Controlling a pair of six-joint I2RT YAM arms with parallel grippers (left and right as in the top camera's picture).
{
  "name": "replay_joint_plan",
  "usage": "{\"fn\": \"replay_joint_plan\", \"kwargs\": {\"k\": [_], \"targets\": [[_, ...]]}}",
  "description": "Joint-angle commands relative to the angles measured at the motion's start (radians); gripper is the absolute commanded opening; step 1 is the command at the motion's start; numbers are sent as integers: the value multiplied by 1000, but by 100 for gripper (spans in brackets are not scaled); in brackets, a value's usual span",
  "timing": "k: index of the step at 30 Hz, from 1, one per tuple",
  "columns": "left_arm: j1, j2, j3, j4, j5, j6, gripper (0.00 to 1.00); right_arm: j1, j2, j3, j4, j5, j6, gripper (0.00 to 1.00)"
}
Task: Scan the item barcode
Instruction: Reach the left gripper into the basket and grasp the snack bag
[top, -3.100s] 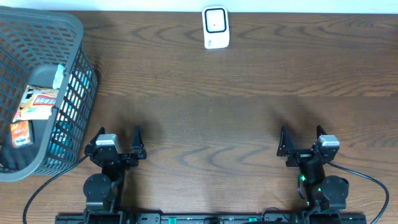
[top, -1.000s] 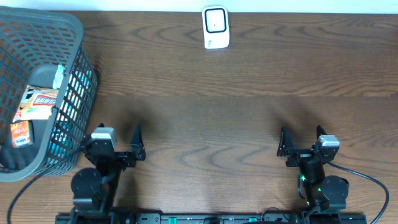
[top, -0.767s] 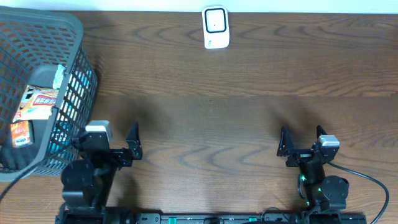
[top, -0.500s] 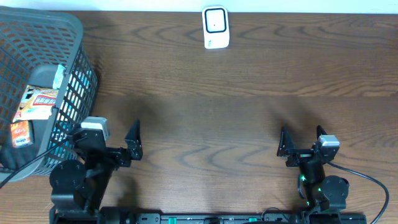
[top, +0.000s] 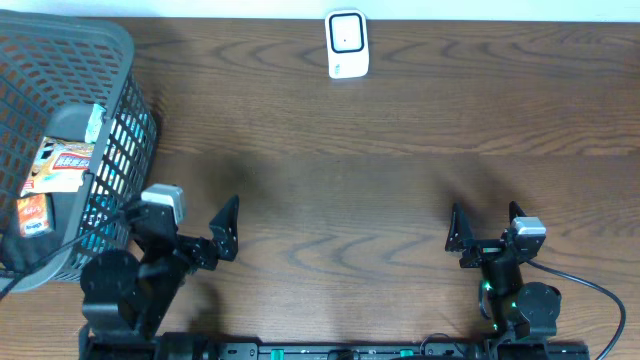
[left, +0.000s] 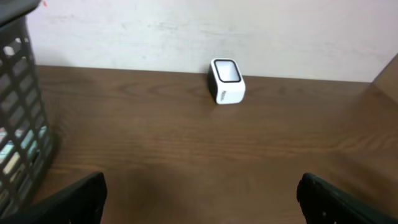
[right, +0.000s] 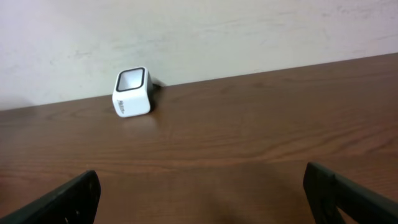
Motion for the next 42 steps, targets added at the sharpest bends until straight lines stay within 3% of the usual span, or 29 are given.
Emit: {"fn": "replay_joint_plan", "kwargs": {"k": [1, 6, 14, 19, 26, 31, 36, 42], "targets": [[-4, 69, 110, -2, 23, -24, 98, 4, -6, -1, -5, 8, -11, 99], [-4, 254, 318, -26, 4, -55, 98, 4, -6, -1, -5, 8, -11, 99], [51, 557, 713, -202, -380, -171, 98, 4, -6, -1, -5, 8, -11, 99], [194, 691, 890, -277, -468, -214, 98, 4, -6, -1, -5, 8, -11, 99], [545, 832, 914, -409, -475, -552, 98, 4, -6, -1, -5, 8, -11, 99], [646, 923, 914, -459, -475, -570, 98, 4, -6, -1, -5, 8, -11, 99], [665, 997, 902, -477, -438, -525, 98, 4, -6, -1, -5, 8, -11, 99], [665, 1072, 828, -476, -418, -612, 98, 4, -6, -1, -5, 8, -11, 99]]}}
